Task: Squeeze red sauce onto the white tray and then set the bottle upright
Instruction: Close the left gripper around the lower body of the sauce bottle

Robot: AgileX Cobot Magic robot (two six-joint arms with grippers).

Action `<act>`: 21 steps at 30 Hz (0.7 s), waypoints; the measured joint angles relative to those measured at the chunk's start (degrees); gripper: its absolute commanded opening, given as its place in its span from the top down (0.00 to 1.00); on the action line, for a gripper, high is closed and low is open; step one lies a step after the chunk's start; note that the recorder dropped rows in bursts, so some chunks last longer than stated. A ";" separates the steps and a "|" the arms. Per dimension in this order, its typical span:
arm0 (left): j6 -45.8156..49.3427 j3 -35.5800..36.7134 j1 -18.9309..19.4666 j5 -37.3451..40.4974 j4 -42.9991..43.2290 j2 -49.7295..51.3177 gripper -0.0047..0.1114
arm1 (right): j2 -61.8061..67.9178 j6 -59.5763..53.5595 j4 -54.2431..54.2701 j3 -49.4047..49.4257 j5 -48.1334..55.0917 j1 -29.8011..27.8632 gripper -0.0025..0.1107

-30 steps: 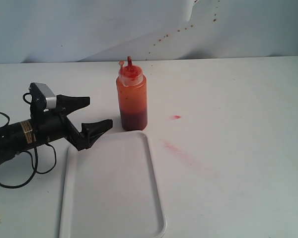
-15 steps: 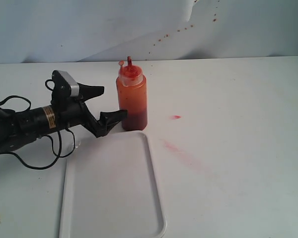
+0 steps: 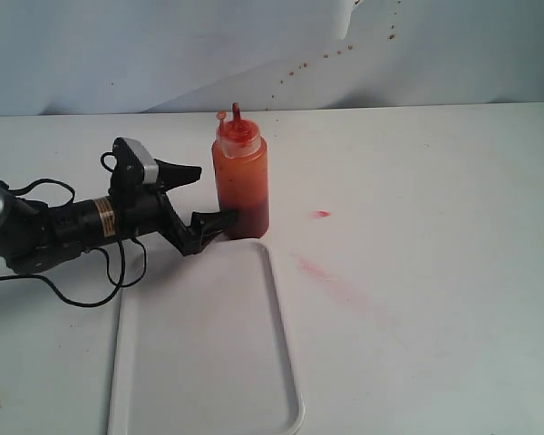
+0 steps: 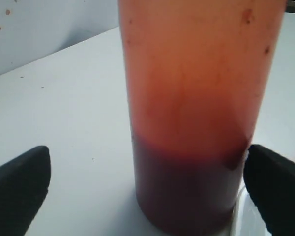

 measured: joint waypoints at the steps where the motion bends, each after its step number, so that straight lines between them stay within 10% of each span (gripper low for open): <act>1: -0.70 -0.37 0.00 0.12 0.10 -0.02 0.06 | 0.00 0.00 0.00 0.00 0.00 0.00 0.98; 21: -7.22 -6.10 0.00 0.29 5.16 3.58 0.06 | 0.00 0.00 0.00 0.00 0.00 0.00 0.98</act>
